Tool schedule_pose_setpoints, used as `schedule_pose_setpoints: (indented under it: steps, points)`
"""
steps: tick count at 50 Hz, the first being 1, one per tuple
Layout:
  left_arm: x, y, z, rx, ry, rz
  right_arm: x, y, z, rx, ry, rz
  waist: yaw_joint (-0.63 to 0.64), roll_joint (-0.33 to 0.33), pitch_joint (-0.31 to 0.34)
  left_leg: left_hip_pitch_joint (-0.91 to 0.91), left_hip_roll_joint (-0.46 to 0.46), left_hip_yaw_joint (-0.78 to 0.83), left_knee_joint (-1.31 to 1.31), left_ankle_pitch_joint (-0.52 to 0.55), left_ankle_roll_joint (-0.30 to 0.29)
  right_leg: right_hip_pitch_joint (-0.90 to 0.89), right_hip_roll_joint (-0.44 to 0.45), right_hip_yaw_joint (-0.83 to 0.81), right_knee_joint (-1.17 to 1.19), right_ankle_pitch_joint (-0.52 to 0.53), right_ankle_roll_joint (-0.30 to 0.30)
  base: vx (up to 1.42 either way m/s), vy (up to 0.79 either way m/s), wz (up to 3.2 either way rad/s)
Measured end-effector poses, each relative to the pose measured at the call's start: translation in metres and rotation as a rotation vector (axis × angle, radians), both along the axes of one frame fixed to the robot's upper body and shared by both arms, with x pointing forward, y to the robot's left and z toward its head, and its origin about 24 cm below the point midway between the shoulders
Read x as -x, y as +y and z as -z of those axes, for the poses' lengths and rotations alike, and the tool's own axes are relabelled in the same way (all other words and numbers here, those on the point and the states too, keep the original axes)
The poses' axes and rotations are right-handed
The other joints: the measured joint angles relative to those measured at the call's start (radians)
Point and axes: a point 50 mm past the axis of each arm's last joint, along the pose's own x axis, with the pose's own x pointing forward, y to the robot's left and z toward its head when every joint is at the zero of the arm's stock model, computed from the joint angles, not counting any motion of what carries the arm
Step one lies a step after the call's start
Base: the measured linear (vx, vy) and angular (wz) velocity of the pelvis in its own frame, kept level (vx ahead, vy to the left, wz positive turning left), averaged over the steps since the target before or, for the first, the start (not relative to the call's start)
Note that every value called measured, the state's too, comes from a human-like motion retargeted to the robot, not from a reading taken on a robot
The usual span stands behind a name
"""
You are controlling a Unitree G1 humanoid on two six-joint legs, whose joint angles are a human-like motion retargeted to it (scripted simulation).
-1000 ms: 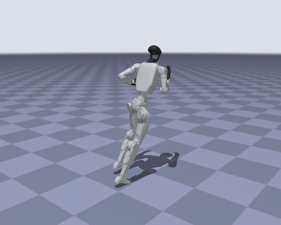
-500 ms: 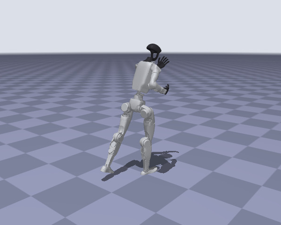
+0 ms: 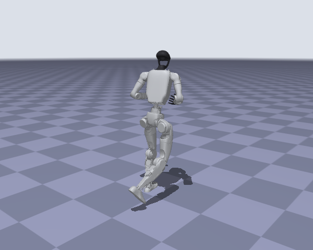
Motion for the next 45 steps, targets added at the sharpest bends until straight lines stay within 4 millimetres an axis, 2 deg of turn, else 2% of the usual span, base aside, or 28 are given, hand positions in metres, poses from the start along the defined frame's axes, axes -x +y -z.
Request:
schedule_pose_setpoints:
  steps: [2, 5, 7, 10, 13, 15, 16, 18, 20, 22, 23, 25, 27, 30, 32, 33, 35, 36, 38, 40, 42, 43, 45]
  points:
    - [-0.023, -0.03, -0.033, 0.044, -0.128, 0.061, 0.004, -0.01, 0.008, -0.002, 0.051, 0.074, -0.096, -0.034, 0.001, -0.012, -0.016, -0.031, 0.118, -0.09, 0.008, -0.147, -0.038, -0.006, 0.233, -0.106, -0.023, 1.14, 0.03, 1.22]
    - [-0.027, -0.06, -0.095, 0.151, -0.364, 0.17, 0.026, -0.028, 0.009, -0.113, 0.134, 0.001, -0.281, -0.024, -0.061, 0.061, -0.004, -0.074, 0.072, -0.097, -0.046, -0.355, -0.001, 0.016, 0.332, -0.2, -0.047, 1.19, -0.01, 0.93]
    - [-0.017, -0.062, -0.122, 0.198, -0.49, 0.195, 0.042, -0.043, 0.006, -0.153, 0.187, -0.051, -0.428, 0.034, -0.118, 0.137, 0.03, -0.114, -0.022, -0.021, -0.076, -0.444, 0.043, -0.016, 0.205, -0.198, -0.049, 1.24, -0.07, 0.91]
    - [-0.003, -0.054, -0.137, 0.216, -0.601, 0.167, 0.053, -0.066, 0.004, -0.091, 0.219, -0.042, -0.623, 0.117, -0.164, 0.257, 0.077, -0.161, -0.153, 0.172, -0.118, -0.479, 0.078, -0.107, -0.189, -0.122, -0.035, 1.3, -0.19, 0.75]
    - [0.004, -0.047, -0.132, 0.213, -0.61, 0.134, 0.05, -0.081, 0.006, 0.031, 0.199, 0.03, -0.738, 0.123, -0.145, 0.436, 0.065, -0.202, -0.27, 0.383, -0.163, -0.418, 0.074, -0.204, -0.611, -0.065, 0.024, 1.38, -0.32, 0.17]
    - [0.006, -0.044, -0.12, 0.196, -0.561, 0.127, 0.043, -0.083, 0.008, 0.125, 0.153, 0.099, -0.753, 0.094, -0.1, 0.585, 0.05, -0.234, -0.309, 0.476, -0.163, -0.369, 0.082, -0.238, -0.734, -0.07, 0.069, 1.4, -0.32, -0.72]
    - [0.006, -0.042, -0.11, 0.173, -0.518, 0.126, 0.039, -0.082, 0.008, 0.162, 0.128, 0.128, -0.735, 0.075, -0.081, 0.625, 0.033, -0.244, -0.259, 0.482, -0.143, -0.345, 0.082, -0.227, -0.731, -0.057, 0.068, 1.38, -0.27, -1.25]
    - [0.004, -0.035, -0.085, 0.089, -0.42, 0.102, 0.028, -0.073, 0.01, 0.193, 0.089, 0.16, -0.683, 0.037, -0.052, 0.633, -0.004, -0.23, -0.045, 0.442, -0.1, -0.298, 0.071, -0.176, -0.677, -0.045, 0.03, 1.32, -0.21, -1.63]
    - [0.0, -0.024, -0.051, -0.029, -0.289, 0.007, 0.008, -0.055, 0.008, 0.143, 0.046, 0.153, -0.613, 0.042, -0.039, 0.494, 0.02, -0.162, 0.337, 0.318, -0.057, -0.297, 0.086, -0.106, -0.545, -0.128, -0.05, 1.23, -0.11, -1.65]
    - [-0.001, -0.012, -0.01, -0.052, -0.108, -0.113, -0.014, -0.035, -0.013, 0.063, -0.057, 0.139, -0.537, 0.077, -0.044, 0.291, 0.09, -0.127, 0.666, 0.188, -0.001, -0.334, 0.116, -0.068, -0.405, -0.251, -0.087, 1.15, -0.01, -1.15]
    - [0.002, -0.006, 0.007, -0.02, -0.025, -0.148, -0.023, -0.026, -0.03, 0.023, -0.128, 0.13, -0.499, 0.087, -0.057, 0.182, 0.113, -0.126, 0.781, 0.137, 0.027, -0.349, 0.123, -0.058, -0.367, -0.287, -0.084, 1.16, 0.03, -0.76]
    - [0.019, 0.003, 0.028, 0.05, 0.088, -0.163, -0.028, -0.014, -0.062, -0.079, -0.254, 0.103, -0.416, 0.072, -0.089, 0.0, 0.117, -0.128, 0.88, 0.073, 0.073, -0.325, 0.107, -0.048, -0.373, -0.304, -0.048, 1.19, 0.05, -0.51]
    - [0.036, 0.015, 0.033, 0.051, 0.136, -0.139, -0.02, -0.008, -0.085, -0.207, -0.325, 0.074, -0.314, 0.012, -0.132, -0.132, 0.082, -0.107, 0.794, 0.055, 0.092, -0.275, 0.068, -0.033, -0.447, -0.246, -0.001, 1.24, 0.06, -0.57]
    - [0.053, 0.033, 0.033, -0.02, 0.19, -0.123, -0.004, -0.001, -0.1, -0.323, -0.37, 0.011, -0.152, -0.094, -0.175, -0.192, 0.041, -0.02, 0.403, 0.091, 0.056, -0.195, 0.005, 0.017, -0.561, -0.077, 0.062, 1.29, 0.14, -0.98]
    - [0.059, 0.043, 0.034, -0.044, 0.222, -0.112, 0.002, 0.004, -0.101, -0.318, -0.373, -0.059, -0.067, -0.113, -0.166, -0.103, 0.049, 0.085, 0.011, 0.143, -0.028, -0.097, 0.003, 0.06, -0.635, 0.054, 0.093, 1.34, 0.29, -1.23]
    - [0.062, 0.047, 0.035, -0.048, 0.235, -0.103, 0.004, 0.006, -0.099, -0.297, -0.369, -0.095, -0.041, -0.09, -0.154, -0.048, 0.066, 0.135, -0.153, 0.155, -0.088, -0.029, 0.023, 0.078, -0.667, 0.11, 0.096, 1.35, 0.38, -0.88]
    - [0.064, 0.05, 0.038, -0.039, 0.25, -0.074, 0.011, 0.008, -0.09, -0.24, -0.345, -0.173, -0.04, -0.01, -0.118, 0.039, 0.102, 0.188, -0.323, 0.173, -0.195, 0.124, 0.069, 0.103, -0.696, 0.186, 0.063, 1.33, 0.42, -0.18]
    - [0.061, 0.047, 0.039, -0.024, 0.244, -0.065, 0.015, 0.008, -0.084, -0.212, -0.323, -0.201, -0.069, 0.037, -0.091, 0.071, 0.125, 0.169, -0.308, 0.191, -0.216, 0.178, 0.093, 0.095, -0.651, 0.187, 0.027, 1.28, 0.41, 0.55]
    - [0.044, 0.035, 0.038, 0.005, 0.197, -0.058, 0.019, 0.006, -0.068, -0.167, -0.26, -0.209, -0.139, 0.11, -0.037, 0.12, 0.169, 0.105, -0.201, 0.17, -0.215, 0.217, 0.126, 0.043, -0.459, 0.13, -0.038, 1.21, 0.36, 1.02]
    - [0.011, 0.009, 0.021, 0.043, 0.078, -0.071, 0.015, -0.001, -0.046, -0.08, -0.201, -0.104, -0.206, 0.117, 0.011, 0.137, 0.174, 0.044, -0.028, 0.049, -0.153, 0.128, 0.097, -0.023, -0.128, -0.013, -0.085, 1.11, 0.29, 0.95]
    - [-0.021, -0.016, -0.024, 0.167, -0.148, -0.059, 0.008, -0.011, -0.025, 0.217, -0.284, 0.059, -0.254, 0.06, 0.004, 0.107, 0.127, 0.028, 0.084, -0.052, -0.076, -0.077, 0.039, -0.008, 0.163, -0.162, -0.123, 1.06, 0.22, 0.43]
    - [-0.029, -0.023, -0.049, 0.201, -0.246, -0.036, 0.009, -0.02, -0.019, 0.316, -0.306, 0.112, -0.288, 0.038, -0.015, 0.108, 0.106, 0.028, 0.092, -0.071, -0.063, -0.172, 0.033, 0.014, 0.236, -0.209, -0.128, 1.09, 0.19, 0.34]
    - [-0.03, -0.025, -0.092, 0.262, -0.427, 0.009, 0.016, -0.037, -0.013, 0.387, -0.307, 0.171, -0.378, 0.029, -0.077, 0.138, 0.084, 0.022, 0.044, -0.062, -0.073, -0.329, 0.061, 0.041, 0.244, -0.258, -0.133, 1.14, 0.16, 0.43]
